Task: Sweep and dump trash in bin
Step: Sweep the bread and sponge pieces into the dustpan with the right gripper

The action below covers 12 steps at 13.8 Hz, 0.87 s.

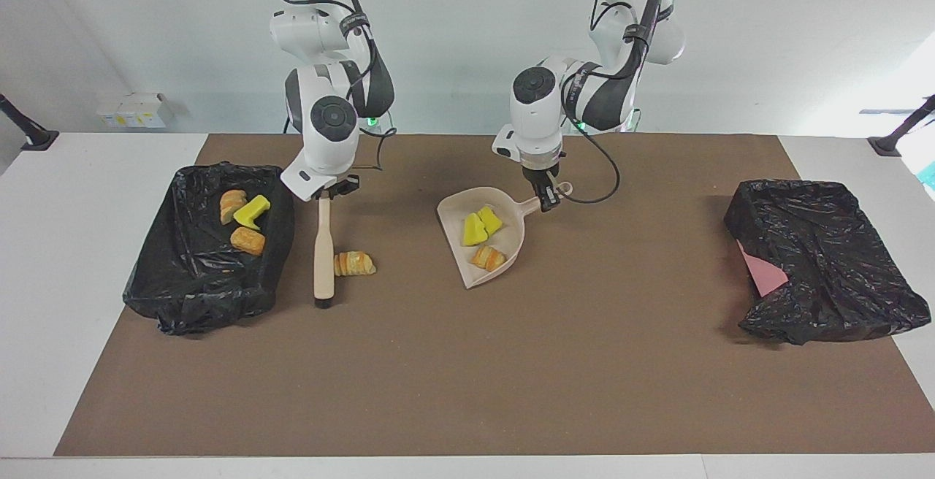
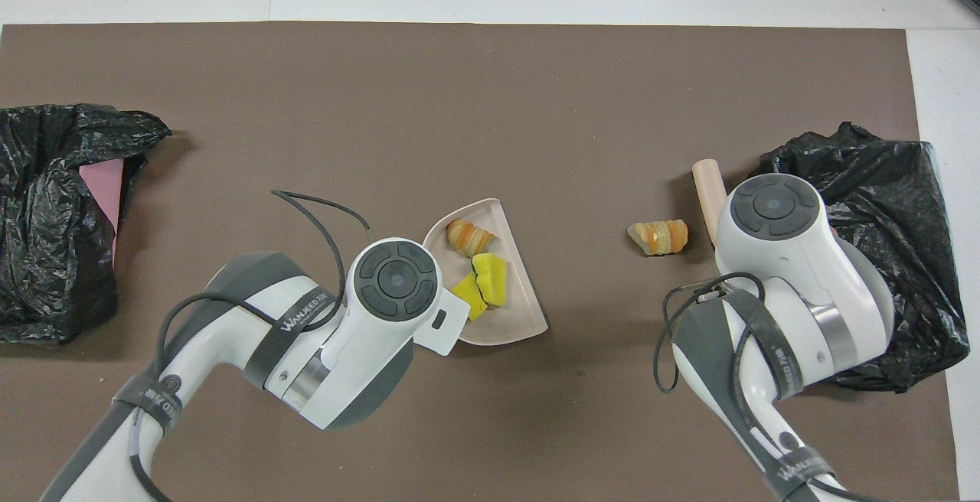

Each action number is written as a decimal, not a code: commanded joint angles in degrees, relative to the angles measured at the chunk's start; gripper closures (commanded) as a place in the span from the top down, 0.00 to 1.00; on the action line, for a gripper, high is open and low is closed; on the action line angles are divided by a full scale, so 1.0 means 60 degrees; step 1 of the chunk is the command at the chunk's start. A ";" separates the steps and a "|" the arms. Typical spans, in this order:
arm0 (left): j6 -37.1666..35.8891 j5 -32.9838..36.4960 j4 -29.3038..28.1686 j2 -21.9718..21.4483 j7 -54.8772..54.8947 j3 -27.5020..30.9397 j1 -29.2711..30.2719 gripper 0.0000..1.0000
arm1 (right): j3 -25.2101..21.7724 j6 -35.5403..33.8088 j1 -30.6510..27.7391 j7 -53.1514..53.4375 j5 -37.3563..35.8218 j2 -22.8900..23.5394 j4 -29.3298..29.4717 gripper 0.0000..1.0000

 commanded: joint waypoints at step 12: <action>0.1820 0.0169 -0.0359 0.0527 -0.0098 0.0088 -0.0490 0.00 | 0.0069 0.0059 0.2635 0.0201 0.2613 -0.0204 -0.0199 0.00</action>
